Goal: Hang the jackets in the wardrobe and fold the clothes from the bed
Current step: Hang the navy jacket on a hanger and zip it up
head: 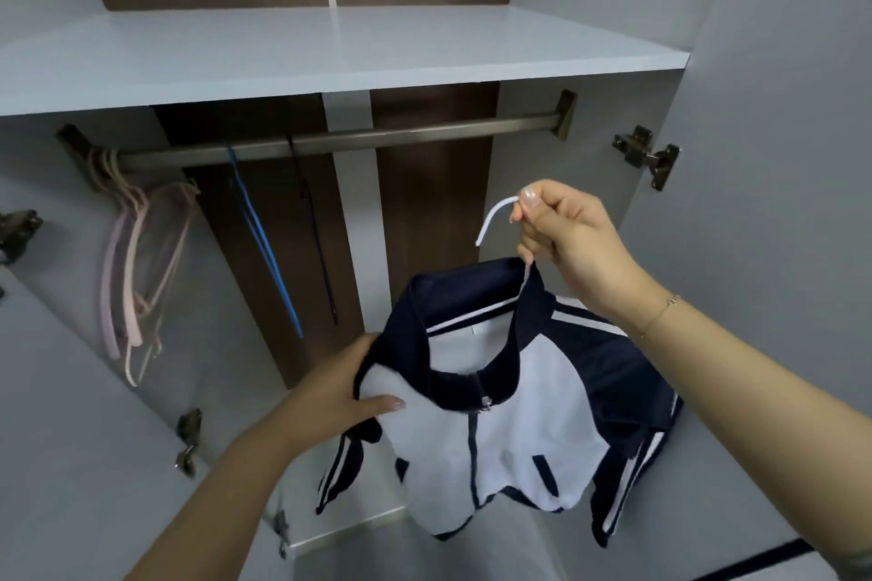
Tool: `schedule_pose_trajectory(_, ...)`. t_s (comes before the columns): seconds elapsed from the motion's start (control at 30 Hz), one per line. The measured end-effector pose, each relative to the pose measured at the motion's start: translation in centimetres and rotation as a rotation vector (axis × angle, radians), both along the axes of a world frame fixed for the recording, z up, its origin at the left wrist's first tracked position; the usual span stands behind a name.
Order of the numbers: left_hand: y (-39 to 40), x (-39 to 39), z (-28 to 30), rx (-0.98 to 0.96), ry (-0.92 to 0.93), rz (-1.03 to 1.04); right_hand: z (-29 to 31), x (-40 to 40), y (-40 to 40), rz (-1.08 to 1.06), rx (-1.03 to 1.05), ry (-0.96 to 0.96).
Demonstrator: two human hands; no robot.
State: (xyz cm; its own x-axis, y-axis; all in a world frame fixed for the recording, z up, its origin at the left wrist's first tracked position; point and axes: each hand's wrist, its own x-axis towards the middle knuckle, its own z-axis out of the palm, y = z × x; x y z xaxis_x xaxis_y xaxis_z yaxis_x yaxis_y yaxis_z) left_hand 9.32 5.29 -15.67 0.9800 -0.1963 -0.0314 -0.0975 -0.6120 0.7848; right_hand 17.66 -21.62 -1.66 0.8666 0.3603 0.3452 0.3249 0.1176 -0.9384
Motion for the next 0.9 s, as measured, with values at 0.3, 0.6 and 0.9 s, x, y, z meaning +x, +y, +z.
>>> schedule_pose_trajectory(0.3,-8.3,2.7,0.0,0.042,-0.258,0.06,-2.5,0.1,0.7,0.076,-0.241,-0.097)
schedule_pose_trajectory(0.6,-10.7,4.6,-0.4,0.059,-0.191,0.058,-4.1,2.5,-4.5,0.03,-0.184,0.054)
schedule_pose_trajectory(0.9,-8.9,8.3,1.9,-0.276,-0.046,0.105,-10.3,3.5,-10.0,0.042,-0.769,-0.028)
